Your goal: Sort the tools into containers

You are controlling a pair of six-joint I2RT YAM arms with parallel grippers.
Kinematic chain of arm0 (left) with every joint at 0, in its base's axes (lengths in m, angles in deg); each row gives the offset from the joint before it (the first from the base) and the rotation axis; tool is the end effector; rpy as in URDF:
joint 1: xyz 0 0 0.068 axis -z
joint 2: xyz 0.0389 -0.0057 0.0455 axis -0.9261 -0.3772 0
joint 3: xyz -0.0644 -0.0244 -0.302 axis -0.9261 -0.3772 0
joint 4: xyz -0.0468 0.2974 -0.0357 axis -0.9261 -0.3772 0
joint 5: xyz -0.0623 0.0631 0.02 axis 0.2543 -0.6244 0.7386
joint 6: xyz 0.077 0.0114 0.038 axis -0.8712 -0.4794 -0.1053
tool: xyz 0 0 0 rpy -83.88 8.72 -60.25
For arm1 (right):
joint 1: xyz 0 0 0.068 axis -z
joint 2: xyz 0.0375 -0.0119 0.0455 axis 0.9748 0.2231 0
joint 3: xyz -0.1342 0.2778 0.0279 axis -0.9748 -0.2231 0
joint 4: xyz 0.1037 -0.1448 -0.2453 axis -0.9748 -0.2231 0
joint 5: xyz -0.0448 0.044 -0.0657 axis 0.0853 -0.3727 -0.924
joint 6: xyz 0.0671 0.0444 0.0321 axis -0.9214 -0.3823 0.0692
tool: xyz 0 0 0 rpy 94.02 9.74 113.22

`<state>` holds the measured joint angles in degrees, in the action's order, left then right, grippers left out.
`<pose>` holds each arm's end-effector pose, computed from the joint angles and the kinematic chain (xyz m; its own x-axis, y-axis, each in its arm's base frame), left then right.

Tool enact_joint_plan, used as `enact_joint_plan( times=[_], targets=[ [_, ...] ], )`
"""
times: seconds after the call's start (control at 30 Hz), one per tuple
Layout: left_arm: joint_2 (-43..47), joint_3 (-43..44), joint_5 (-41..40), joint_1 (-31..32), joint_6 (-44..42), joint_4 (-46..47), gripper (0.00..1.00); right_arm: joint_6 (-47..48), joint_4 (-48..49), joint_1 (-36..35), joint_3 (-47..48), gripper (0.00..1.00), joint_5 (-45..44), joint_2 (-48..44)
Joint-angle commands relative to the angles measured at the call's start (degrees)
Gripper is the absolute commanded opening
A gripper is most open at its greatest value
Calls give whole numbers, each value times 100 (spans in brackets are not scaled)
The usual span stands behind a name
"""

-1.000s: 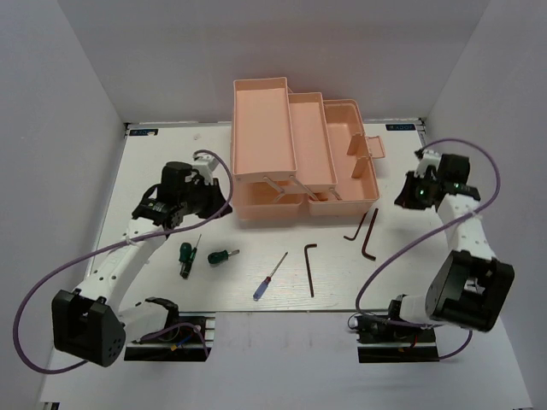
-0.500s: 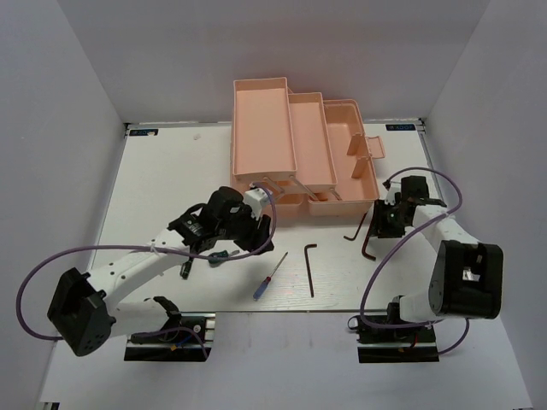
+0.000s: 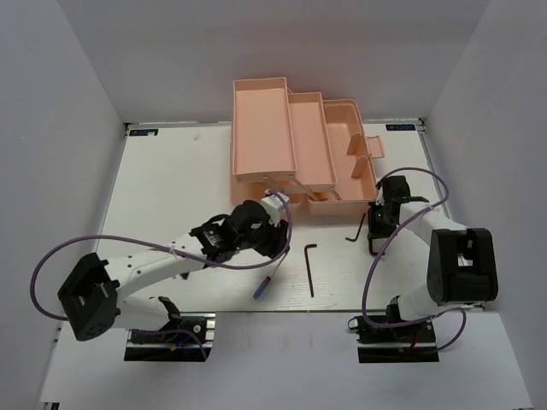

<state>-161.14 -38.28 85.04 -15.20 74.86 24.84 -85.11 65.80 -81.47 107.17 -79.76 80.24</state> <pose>0.1974 -0.2674 0.2456 -0.6042 0.2798 -0.7461 0.6723 0.6816 -0.2888 0.3173 0.0239 0.1341 -0.9042 0.0618 -0.4227 0.0435 0.9977 0.0528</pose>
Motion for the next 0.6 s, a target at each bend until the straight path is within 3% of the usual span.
enact_joint_plan(
  times=[0.0,0.07,0.33,0.47,0.53,0.57],
  targets=[
    [-218,-86,-640,290,375,301,59,-51,-368,5,-113,6,-474,-37],
    [-438,19,-868,483,428,302,59,36,-483,14,-192,0,-500,-177],
    [-1475,449,-1387,985,796,302,60,458,-1178,233,-71,0,-105,-1065],
    [-1923,660,-1519,1222,920,363,60,722,-1749,357,255,0,835,-1575],
    [-2073,775,-1580,1353,1043,363,72,1342,-2107,375,509,0,1429,-1803],
    [-2213,897,-1581,1354,1043,363,72,1546,-2301,357,797,0,2051,-1804]
  ],
)
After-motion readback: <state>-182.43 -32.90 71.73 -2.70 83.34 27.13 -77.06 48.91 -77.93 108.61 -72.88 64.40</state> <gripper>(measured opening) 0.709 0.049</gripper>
